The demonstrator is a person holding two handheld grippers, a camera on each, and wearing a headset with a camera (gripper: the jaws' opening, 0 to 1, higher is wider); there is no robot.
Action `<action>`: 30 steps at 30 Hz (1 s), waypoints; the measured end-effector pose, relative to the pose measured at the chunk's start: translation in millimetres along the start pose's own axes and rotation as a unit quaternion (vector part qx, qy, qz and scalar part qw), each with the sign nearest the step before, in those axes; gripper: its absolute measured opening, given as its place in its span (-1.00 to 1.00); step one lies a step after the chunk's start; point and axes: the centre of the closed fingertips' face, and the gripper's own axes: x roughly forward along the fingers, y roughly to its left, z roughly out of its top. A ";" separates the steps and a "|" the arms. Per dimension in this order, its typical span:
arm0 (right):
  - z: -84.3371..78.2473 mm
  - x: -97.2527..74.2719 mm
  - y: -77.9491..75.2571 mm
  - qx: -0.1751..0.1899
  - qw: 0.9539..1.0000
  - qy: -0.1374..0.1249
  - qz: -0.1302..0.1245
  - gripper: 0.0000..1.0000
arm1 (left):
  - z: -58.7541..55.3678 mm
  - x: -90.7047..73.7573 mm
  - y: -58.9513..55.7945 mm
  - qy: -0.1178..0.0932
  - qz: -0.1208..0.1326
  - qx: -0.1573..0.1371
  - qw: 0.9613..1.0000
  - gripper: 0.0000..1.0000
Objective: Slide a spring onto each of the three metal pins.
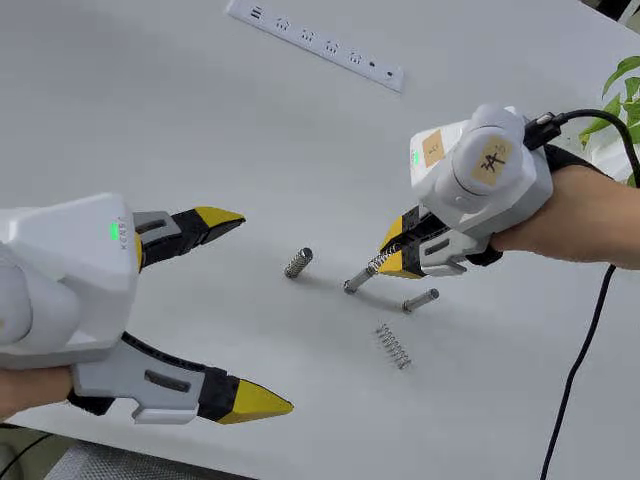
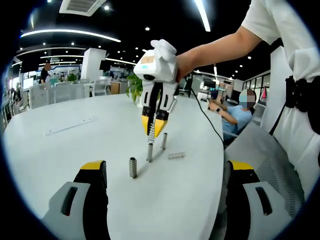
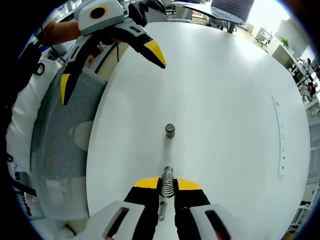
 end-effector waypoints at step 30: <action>-0.6 17.0 4.1 -0.014 1.000 0.011 0.009 -0.85 | -2.8 1.5 -2.5 -0.004 -0.003 -0.008 1.000 0.98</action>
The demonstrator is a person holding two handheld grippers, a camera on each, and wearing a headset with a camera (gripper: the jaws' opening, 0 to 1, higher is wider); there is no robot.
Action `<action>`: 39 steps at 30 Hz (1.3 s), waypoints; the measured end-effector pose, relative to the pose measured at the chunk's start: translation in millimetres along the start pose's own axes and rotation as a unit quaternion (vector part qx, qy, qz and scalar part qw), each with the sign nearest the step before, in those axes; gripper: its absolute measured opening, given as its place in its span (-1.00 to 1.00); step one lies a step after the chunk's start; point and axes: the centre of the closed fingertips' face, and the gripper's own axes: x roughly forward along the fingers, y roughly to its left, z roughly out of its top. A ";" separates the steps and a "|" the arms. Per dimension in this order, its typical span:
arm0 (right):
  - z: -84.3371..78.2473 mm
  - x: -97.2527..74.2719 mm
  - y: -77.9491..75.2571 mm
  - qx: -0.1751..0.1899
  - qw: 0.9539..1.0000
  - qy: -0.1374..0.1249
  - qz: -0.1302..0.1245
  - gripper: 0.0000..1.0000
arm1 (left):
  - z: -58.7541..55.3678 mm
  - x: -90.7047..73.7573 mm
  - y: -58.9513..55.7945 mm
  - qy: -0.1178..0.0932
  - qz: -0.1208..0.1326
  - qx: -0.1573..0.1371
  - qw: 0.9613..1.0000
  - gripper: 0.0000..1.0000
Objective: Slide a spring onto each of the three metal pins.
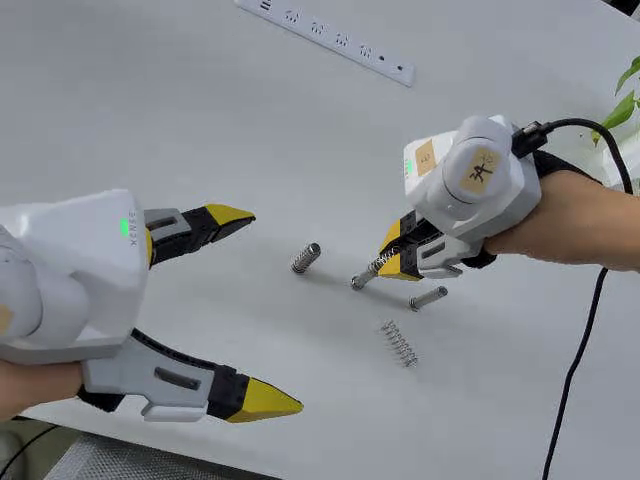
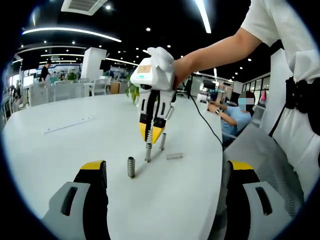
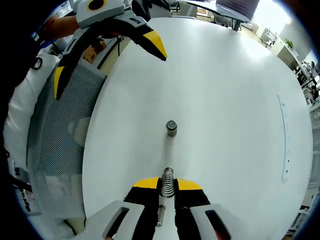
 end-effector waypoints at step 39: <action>-10.2 37.8 -5.1 -0.012 1.000 0.007 0.003 -0.84 | -1.0 1.2 2.1 -0.004 0.001 -0.010 1.000 0.96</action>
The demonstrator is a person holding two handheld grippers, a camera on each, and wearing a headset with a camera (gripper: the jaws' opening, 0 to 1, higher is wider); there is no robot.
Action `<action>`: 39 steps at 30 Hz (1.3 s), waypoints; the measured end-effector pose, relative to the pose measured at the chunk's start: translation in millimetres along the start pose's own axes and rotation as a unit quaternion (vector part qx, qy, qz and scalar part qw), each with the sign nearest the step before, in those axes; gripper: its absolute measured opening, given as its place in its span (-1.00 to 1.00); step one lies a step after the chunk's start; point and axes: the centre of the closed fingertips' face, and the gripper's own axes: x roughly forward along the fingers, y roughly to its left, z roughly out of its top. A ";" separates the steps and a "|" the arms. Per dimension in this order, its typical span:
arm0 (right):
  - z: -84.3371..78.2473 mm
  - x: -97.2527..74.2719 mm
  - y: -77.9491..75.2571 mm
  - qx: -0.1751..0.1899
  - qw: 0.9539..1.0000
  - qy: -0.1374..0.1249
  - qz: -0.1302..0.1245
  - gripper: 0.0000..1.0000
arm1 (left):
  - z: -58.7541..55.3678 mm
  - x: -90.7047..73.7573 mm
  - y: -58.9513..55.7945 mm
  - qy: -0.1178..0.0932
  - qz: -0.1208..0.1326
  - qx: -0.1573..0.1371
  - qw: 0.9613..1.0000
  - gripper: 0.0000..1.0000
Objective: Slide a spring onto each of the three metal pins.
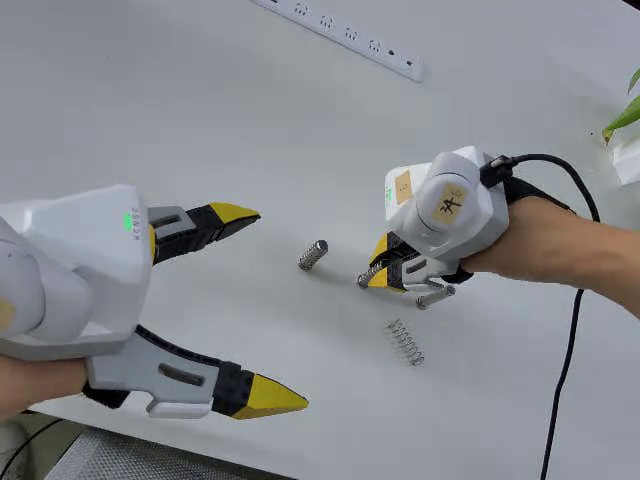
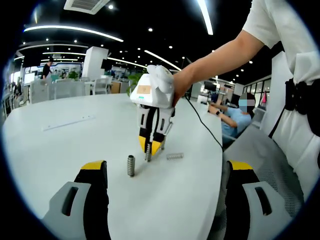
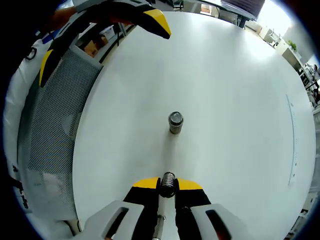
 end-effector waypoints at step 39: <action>-2.7 -105.9 17.7 0.126 0.971 -0.170 -0.112 -0.15 | 14.0 -9.4 -14.7 0.045 -0.005 0.040 0.998 0.94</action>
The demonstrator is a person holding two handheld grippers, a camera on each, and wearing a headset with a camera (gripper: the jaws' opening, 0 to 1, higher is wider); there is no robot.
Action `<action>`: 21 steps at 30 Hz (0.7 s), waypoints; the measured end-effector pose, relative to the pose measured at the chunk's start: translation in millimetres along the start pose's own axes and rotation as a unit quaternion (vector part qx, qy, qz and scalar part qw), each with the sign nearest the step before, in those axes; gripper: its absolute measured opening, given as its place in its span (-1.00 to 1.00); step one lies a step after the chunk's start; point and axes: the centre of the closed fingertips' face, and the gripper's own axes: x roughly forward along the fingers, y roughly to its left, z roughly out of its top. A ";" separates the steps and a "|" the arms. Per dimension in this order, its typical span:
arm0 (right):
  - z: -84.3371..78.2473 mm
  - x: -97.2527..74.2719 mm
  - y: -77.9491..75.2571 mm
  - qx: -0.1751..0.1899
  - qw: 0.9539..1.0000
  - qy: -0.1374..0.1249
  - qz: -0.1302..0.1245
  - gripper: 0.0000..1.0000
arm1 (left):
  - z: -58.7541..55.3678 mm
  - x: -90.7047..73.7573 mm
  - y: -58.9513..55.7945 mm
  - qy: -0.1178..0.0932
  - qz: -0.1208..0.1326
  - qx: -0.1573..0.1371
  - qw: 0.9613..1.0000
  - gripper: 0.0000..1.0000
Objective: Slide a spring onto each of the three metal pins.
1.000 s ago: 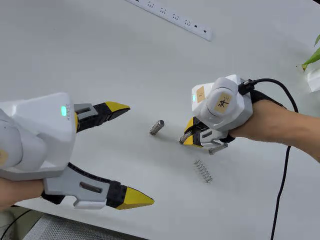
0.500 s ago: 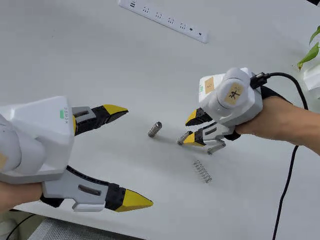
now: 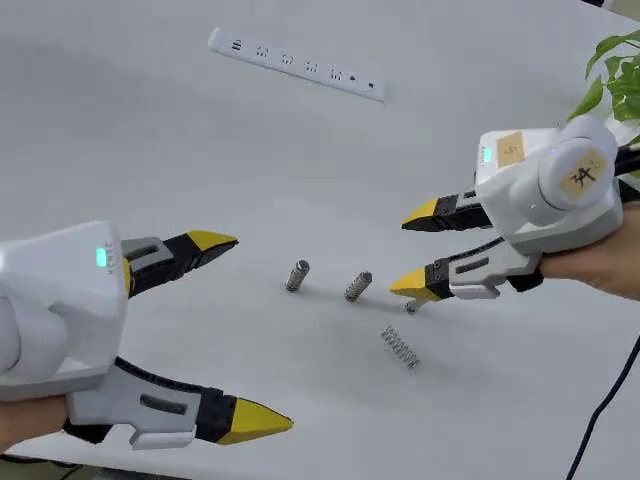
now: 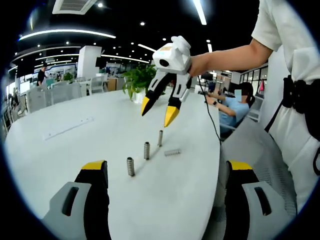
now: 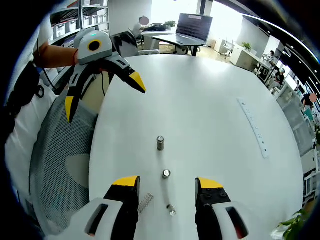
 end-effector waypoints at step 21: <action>-74.4 -72.9 52.5 0.148 0.976 -0.131 -0.088 0.16 | 12.7 48.4 -28.4 0.118 -0.066 0.129 0.982 0.47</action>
